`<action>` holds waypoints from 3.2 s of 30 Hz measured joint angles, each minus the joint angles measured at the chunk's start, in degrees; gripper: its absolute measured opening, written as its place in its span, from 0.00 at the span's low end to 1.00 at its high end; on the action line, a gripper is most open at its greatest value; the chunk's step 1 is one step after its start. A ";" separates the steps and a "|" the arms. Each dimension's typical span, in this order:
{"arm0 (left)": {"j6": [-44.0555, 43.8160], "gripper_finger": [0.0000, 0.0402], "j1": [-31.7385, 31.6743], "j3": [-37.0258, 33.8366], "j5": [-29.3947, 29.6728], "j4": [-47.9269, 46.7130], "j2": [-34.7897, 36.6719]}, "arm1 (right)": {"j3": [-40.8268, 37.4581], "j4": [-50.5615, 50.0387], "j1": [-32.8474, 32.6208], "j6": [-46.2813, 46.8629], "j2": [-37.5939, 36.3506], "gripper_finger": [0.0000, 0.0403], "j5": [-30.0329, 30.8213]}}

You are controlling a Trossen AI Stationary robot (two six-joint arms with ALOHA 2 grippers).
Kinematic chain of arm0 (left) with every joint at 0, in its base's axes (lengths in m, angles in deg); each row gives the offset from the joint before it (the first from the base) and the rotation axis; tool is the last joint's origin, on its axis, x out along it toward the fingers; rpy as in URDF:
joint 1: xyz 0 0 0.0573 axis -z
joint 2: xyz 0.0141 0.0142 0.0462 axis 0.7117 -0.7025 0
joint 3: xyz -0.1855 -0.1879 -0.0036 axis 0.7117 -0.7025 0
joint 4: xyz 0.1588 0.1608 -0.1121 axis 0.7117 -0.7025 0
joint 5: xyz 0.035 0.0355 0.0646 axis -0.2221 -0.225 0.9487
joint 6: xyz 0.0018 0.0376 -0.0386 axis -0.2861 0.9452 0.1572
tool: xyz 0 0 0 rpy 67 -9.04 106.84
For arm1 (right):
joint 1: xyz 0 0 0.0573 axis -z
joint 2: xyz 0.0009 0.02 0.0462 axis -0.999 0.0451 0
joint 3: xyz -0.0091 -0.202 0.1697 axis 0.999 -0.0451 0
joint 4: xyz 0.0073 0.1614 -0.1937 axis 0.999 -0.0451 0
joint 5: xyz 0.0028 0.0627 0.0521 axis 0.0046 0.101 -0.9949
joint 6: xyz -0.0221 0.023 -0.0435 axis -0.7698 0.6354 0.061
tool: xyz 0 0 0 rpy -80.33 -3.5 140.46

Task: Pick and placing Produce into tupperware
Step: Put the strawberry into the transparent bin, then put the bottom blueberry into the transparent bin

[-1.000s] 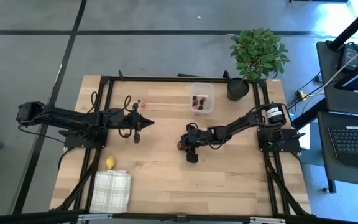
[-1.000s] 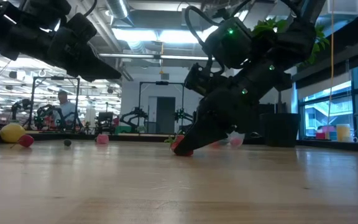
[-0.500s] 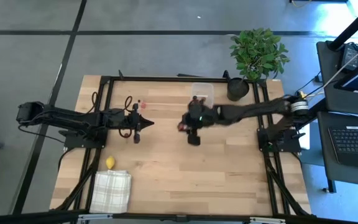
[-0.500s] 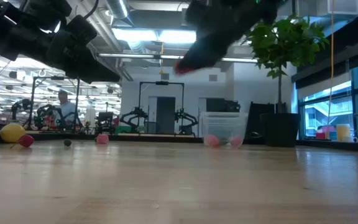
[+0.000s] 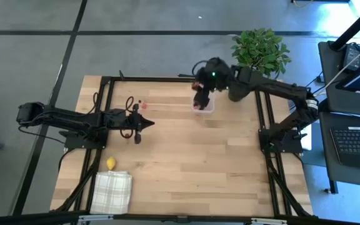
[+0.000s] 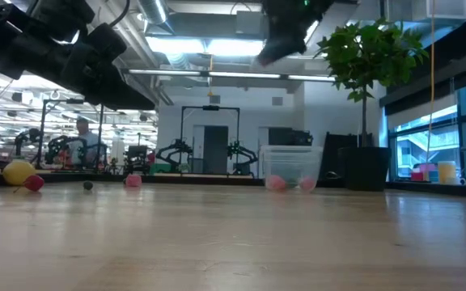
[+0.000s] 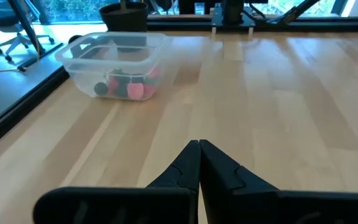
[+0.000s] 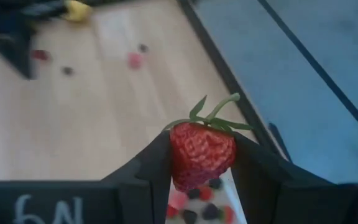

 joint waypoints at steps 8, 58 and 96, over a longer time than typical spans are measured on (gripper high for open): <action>0.00 0.00 -0.01 0.00 0.51 -0.61 0.00 | -7.33 -1.05 6.19 -1.19 2.42 0.36 -0.48; -0.02 0.00 -0.12 0.00 0.70 -0.81 0.00 | -11.09 1.47 7.65 -4.22 20.61 0.42 -3.58; 0.02 0.00 -0.12 0.02 3.98 -0.55 0.02 | -14.77 10.37 -0.92 -0.63 -6.80 0.41 -13.00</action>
